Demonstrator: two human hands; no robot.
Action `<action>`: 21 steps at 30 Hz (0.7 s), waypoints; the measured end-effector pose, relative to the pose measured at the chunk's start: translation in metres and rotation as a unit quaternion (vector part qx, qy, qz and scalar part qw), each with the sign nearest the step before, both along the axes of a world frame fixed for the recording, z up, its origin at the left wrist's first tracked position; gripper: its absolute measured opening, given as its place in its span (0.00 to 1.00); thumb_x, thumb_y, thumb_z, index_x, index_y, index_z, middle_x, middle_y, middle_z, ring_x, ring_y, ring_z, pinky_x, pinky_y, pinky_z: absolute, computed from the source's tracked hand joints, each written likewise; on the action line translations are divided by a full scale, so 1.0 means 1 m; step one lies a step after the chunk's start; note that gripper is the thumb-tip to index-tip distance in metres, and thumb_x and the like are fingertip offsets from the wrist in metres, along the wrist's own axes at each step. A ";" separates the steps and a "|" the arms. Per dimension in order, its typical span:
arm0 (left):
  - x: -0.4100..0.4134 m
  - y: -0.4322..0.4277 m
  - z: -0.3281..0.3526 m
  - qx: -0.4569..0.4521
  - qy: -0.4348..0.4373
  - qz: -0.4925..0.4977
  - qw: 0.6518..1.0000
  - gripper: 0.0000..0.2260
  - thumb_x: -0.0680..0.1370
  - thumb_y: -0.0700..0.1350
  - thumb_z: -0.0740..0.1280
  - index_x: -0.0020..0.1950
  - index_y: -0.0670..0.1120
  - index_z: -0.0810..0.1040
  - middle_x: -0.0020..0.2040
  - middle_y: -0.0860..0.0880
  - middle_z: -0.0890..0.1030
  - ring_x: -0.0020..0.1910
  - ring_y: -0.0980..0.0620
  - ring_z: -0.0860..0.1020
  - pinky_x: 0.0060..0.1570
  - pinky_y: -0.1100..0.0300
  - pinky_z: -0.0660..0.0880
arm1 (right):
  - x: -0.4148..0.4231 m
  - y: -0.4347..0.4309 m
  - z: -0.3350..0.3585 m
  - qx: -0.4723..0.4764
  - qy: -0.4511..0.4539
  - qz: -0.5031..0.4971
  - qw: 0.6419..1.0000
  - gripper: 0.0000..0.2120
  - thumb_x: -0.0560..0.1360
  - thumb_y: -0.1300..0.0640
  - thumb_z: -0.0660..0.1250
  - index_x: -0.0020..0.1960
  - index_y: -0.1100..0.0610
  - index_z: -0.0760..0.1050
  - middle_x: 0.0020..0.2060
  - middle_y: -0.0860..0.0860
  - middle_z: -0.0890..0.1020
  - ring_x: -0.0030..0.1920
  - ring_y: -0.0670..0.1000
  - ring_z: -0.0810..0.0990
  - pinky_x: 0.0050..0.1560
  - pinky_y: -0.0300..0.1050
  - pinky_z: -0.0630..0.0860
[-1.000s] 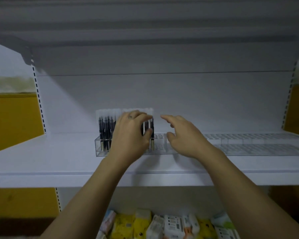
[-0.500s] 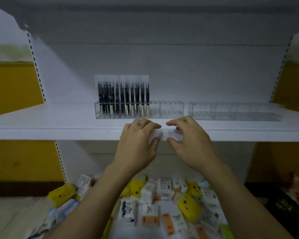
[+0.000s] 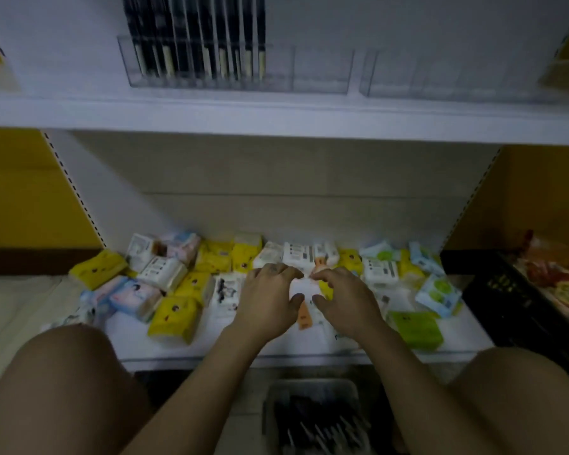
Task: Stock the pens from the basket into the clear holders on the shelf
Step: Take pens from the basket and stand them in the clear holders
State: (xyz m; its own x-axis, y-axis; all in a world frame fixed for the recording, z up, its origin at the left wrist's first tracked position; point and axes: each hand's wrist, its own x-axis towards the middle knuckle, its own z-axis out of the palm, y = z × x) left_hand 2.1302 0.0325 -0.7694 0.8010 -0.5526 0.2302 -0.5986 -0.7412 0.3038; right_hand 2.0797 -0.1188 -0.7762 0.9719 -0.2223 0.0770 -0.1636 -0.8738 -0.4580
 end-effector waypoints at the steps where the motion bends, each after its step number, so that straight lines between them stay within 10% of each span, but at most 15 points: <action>1: 0.000 -0.003 -0.014 0.011 0.024 0.005 1.000 0.17 0.78 0.53 0.64 0.67 0.54 0.72 0.66 0.54 0.74 0.66 0.51 0.69 0.64 0.54 0.63 | 0.000 -0.002 -0.014 0.003 0.029 0.002 1.000 0.18 0.77 0.52 0.67 0.66 0.48 0.72 0.64 0.49 0.73 0.61 0.52 0.74 0.55 0.44 0.73; 9: -0.013 0.009 -0.120 0.056 0.244 0.034 0.968 0.15 0.77 0.50 0.66 0.64 0.50 0.76 0.63 0.49 0.77 0.61 0.48 0.74 0.62 0.54 0.71 | -0.014 -0.020 -0.122 0.076 0.224 -0.008 0.971 0.15 0.77 0.53 0.65 0.64 0.53 0.74 0.62 0.52 0.75 0.61 0.54 0.75 0.56 0.45 0.73; 14: -0.031 0.018 -0.178 0.050 0.406 0.057 0.911 0.08 0.78 0.43 0.65 0.54 0.43 0.79 0.52 0.44 0.80 0.53 0.45 0.78 0.54 0.54 0.77 | -0.029 -0.027 -0.174 0.077 0.313 -0.011 0.947 0.15 0.77 0.60 0.60 0.32 0.54 0.66 0.32 0.53 0.71 0.33 0.52 0.70 0.33 0.42 0.64; 21: -0.048 0.001 -0.245 0.107 0.465 0.059 0.877 0.12 0.78 0.47 0.64 0.60 0.45 0.75 0.55 0.44 0.79 0.48 0.49 0.77 0.44 0.59 0.75 | -0.033 -0.045 -0.206 0.097 0.328 -0.041 0.939 0.08 0.80 0.59 0.59 0.48 0.60 0.75 0.47 0.56 0.79 0.50 0.57 0.78 0.51 0.48 0.75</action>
State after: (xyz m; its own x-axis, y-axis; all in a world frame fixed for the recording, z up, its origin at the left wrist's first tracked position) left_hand 2.0825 0.0337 -1.0141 0.6423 -0.4040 -0.6513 -0.0808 -0.8807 0.4667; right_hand 2.0464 -0.1641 -0.9823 0.7750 -0.2457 -0.5822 -0.5289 -0.7564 -0.3848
